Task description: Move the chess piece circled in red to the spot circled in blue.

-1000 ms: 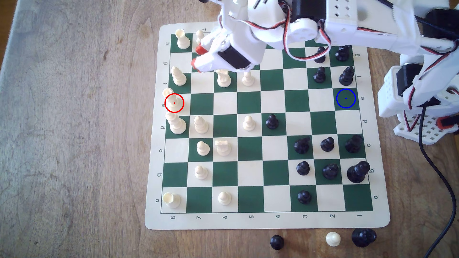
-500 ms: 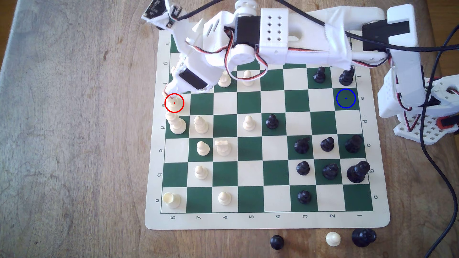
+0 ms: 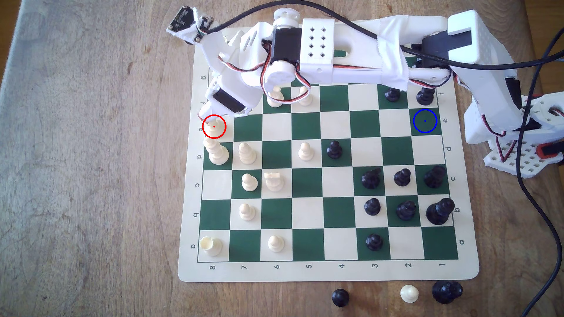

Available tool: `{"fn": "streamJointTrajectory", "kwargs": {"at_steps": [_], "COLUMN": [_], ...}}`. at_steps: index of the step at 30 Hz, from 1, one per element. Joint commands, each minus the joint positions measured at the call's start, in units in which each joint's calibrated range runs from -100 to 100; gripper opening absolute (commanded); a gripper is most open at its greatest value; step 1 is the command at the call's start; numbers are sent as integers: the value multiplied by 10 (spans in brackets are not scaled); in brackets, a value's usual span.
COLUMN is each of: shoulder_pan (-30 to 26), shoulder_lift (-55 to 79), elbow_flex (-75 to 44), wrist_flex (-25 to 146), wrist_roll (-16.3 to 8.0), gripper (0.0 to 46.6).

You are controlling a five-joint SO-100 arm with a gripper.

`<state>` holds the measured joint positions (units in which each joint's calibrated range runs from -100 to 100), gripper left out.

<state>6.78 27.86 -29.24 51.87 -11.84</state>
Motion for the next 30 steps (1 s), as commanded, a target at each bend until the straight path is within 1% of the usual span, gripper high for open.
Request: {"fn": "streamJointTrajectory", "kwargs": {"at_steps": [1, 15, 30], "shoulder_pan": [-6, -2, -2], "shoulder_lift": [-8, 64, 79], "elbow_flex": [-64, -134, -136], "wrist_flex": [-8, -12, -22], "wrist_roll": [-3, -4, -5], "gripper": [146, 149, 150]}}
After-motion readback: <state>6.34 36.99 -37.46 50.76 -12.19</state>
